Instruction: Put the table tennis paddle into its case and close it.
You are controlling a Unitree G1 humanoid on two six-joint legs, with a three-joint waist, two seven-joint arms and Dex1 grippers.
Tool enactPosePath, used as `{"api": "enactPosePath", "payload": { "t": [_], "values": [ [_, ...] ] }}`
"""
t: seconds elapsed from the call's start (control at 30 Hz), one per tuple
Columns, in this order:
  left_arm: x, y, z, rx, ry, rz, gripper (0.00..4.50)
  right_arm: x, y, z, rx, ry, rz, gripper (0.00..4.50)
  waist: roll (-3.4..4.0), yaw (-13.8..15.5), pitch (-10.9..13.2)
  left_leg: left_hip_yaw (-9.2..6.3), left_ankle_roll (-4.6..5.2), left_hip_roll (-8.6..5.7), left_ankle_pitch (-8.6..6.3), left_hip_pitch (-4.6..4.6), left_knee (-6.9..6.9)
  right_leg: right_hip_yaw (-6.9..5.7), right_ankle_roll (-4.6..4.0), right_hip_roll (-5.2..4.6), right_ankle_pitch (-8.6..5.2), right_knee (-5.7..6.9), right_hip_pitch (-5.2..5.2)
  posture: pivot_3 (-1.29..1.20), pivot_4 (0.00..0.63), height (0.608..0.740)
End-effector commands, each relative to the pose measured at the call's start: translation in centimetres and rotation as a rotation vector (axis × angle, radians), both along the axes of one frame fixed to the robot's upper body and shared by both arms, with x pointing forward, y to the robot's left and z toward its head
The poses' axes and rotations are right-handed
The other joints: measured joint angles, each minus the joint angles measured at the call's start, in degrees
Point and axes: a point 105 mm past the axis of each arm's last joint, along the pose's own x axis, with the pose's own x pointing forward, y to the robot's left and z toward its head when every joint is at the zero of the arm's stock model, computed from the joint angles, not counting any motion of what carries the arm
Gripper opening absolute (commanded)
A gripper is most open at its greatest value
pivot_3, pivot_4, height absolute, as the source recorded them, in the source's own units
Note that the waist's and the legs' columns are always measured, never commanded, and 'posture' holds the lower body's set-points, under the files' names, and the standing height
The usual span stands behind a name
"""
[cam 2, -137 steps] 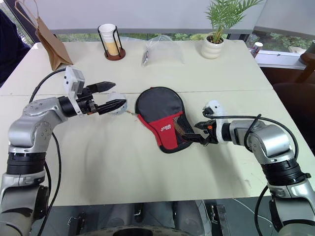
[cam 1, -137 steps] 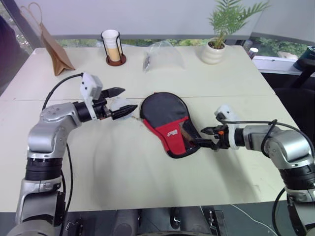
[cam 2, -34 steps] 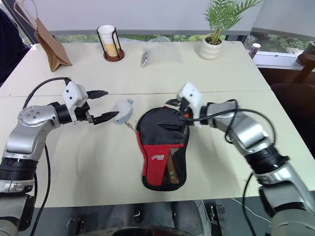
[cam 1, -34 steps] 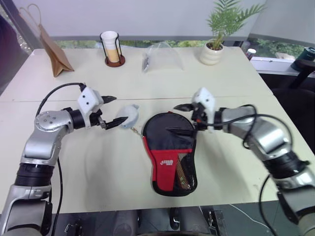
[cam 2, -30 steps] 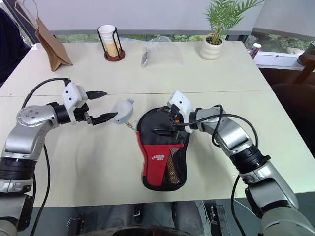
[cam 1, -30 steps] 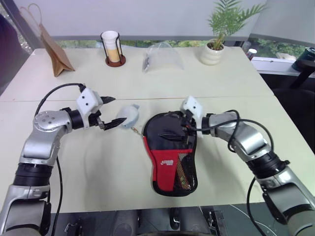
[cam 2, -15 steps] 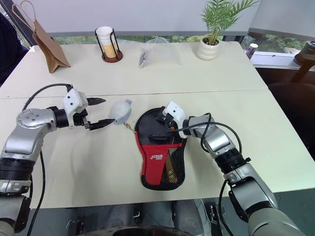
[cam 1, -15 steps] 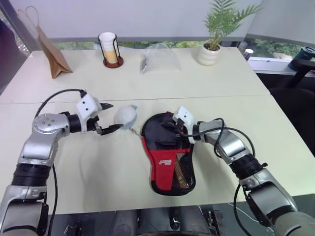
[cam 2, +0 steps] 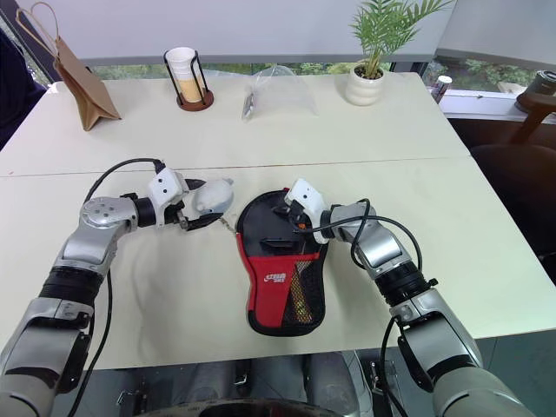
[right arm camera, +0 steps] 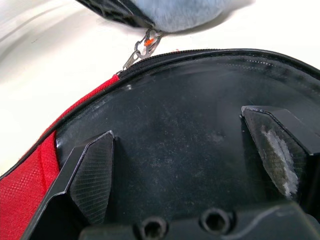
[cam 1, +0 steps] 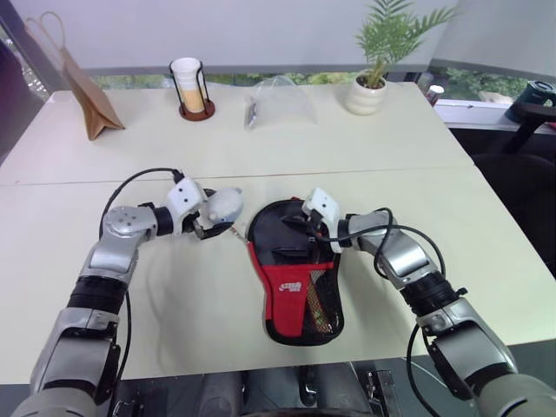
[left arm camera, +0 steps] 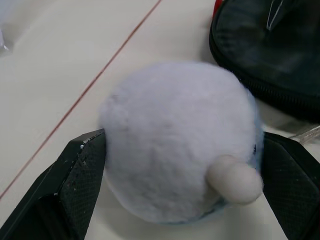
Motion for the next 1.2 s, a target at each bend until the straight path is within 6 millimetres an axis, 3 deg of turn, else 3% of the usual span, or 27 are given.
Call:
{"api": "enactPosePath", "payload": {
  "t": [0.03,0.1,0.2,0.3,0.4,0.47,0.63,0.9,1.2],
  "values": [
    [0.8,-0.5,0.4,0.023,-0.044,0.007,4.50,-0.2,-1.1,-2.0,-0.068,0.053,-0.040,4.47,0.00,0.0,0.0,0.00,0.00,-0.01,0.00,0.00,0.00,0.00,0.00,0.00,0.00,0.00,0.00,0.00,0.150,0.740],
    [1.0,-0.8,0.2,0.009,-0.042,0.011,4.50,0.0,-1.1,-1.9,-0.068,0.048,-0.046,4.47,0.00,0.0,0.0,0.00,0.00,-0.01,0.00,0.00,0.00,0.00,0.00,-0.01,0.00,0.00,0.00,0.00,0.150,0.740],
    [1.3,-1.2,0.4,-0.033,-0.038,0.017,3.67,0.0,-1.2,-1.8,-0.068,0.046,-0.050,4.50,0.00,0.0,0.0,0.00,0.00,-0.01,0.00,0.00,0.00,0.00,0.01,-0.01,0.00,0.00,0.00,0.00,0.150,0.740],
    [1.7,-1.5,0.8,-0.084,-0.025,0.032,2.04,-0.1,-1.2,-2.1,-0.080,0.046,-0.051,4.50,0.00,0.0,0.0,0.00,0.00,-0.01,0.00,0.00,0.00,0.00,0.01,-0.01,0.01,0.00,0.00,0.00,0.150,0.740],
    [1.9,-1.6,1.0,-0.119,-0.010,0.041,0.72,-0.4,-1.2,-2.6,-0.100,0.044,-0.045,4.50,0.00,0.0,0.0,-0.01,0.00,-0.01,0.00,0.00,0.01,0.00,0.01,-0.01,0.01,0.00,0.01,0.00,0.150,0.740],
    [2.2,-1.7,1.2,-0.139,0.002,0.056,0.14,-0.5,-1.1,-2.9,-0.104,0.057,-0.048,4.50,0.00,0.1,0.0,-0.02,0.00,-0.01,0.00,0.00,0.01,0.00,0.01,-0.01,0.01,0.00,0.02,0.00,0.150,0.740],
    [3.6,-3.2,1.6,-0.191,0.042,0.077,0.12,-1.3,-1.1,-4.1,-0.154,0.083,-0.034,4.50,-0.03,0.1,0.0,-0.07,0.00,-0.04,0.00,0.01,0.07,-0.03,0.01,0.00,0.01,0.00,0.09,0.00,0.150,0.740],
    [7.4,-7.5,2.6,-0.153,-0.002,0.136,0.12,-1.7,-1.2,-5.5,-0.205,0.134,-0.075,4.50,-0.11,-0.1,-0.1,-0.10,0.00,-0.05,0.00,0.05,0.07,-0.05,0.04,0.02,0.01,0.00,0.13,0.00,0.150,0.740],
    [8.9,-12.4,5.3,-0.119,-0.075,0.146,0.12,-2.8,-0.2,-6.2,-0.213,0.172,-0.075,4.50,-0.12,-0.2,-0.1,-0.13,0.00,-0.05,0.00,0.08,0.03,-0.07,0.06,0.05,0.02,0.00,0.13,0.00,0.150,0.740]
  ]
}}
